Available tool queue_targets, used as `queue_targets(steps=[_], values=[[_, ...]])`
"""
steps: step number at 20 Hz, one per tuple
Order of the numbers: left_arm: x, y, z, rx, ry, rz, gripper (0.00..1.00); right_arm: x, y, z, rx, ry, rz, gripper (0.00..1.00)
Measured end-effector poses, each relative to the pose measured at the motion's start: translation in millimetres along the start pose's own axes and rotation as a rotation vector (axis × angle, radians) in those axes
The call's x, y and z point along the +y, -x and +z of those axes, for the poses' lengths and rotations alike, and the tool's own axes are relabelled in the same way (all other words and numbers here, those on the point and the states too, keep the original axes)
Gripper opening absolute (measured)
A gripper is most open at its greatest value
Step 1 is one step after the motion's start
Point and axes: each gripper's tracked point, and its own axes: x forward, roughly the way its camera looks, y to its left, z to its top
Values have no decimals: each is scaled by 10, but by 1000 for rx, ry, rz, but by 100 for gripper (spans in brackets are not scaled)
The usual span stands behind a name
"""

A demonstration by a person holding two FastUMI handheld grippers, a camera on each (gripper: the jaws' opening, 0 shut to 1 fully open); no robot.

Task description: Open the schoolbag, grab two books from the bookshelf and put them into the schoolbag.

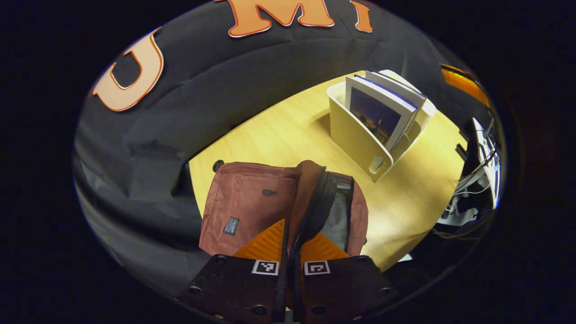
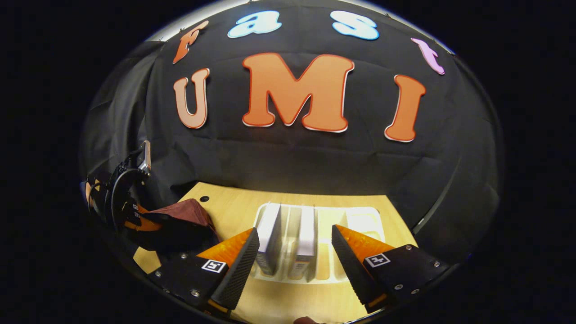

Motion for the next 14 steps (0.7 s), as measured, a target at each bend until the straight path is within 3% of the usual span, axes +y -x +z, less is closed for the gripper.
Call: queue_targets(steps=[5,14], values=[[130,64,156,-12,-49,-86,7,193,-342,-41,188,-33,-4,96],[222,43,252,-23,-68,-102,7,450,-1001,-445,607,-88,63,97]])
